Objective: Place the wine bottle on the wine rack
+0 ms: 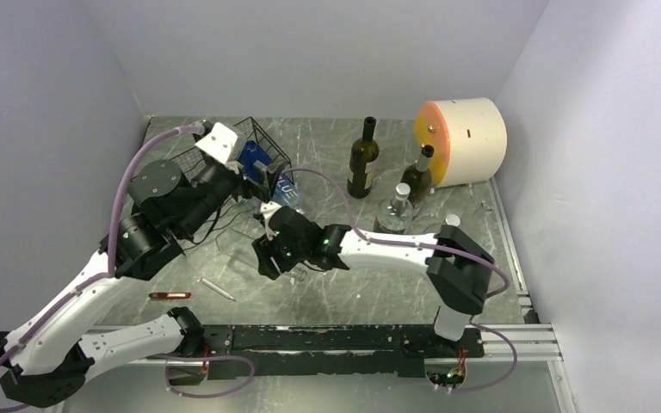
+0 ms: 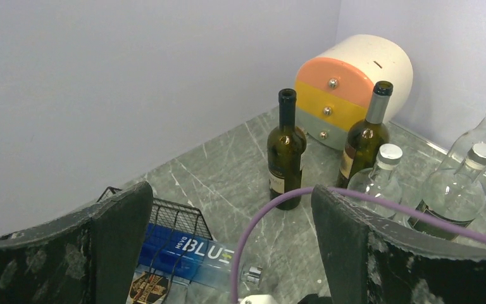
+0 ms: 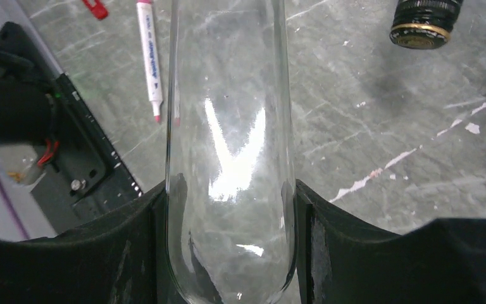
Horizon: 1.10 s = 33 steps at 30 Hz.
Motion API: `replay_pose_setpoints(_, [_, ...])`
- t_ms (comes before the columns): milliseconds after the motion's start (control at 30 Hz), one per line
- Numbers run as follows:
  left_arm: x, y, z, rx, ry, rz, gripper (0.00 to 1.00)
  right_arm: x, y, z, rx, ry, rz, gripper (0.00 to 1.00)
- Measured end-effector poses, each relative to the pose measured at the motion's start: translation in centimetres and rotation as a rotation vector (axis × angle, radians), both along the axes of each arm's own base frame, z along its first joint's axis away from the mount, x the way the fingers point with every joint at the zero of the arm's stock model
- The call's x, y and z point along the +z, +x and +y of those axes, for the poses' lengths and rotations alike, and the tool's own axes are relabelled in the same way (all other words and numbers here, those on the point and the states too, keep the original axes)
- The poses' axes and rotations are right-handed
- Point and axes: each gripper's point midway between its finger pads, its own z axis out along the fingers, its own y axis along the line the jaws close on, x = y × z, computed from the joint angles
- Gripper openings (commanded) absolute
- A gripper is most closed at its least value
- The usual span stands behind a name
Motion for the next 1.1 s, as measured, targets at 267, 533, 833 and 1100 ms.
replay_pose_setpoints(267, [1.0,-1.1,1.4,0.008,-0.024,-0.021,0.99,-1.7,1.8,3.2,-0.057,0.004,-0.051,0.00])
replay_pose_setpoints(533, [-0.1,-1.2,1.4,-0.001,0.011,0.004,0.99,-1.0,4.4,6.6,-0.125,0.059,-0.111,0.00])
replay_pose_setpoints(833, [-1.7,-0.7,0.6,-0.007,0.053,0.044,0.99,-2.0,6.6,8.8,-0.200,0.074,-0.149,0.00])
replay_pose_setpoints(1100, [0.1,-1.0,1.3,0.010,0.032,0.045,0.99,-3.4,9.4,12.7,-0.278,0.122,-0.165,0.00])
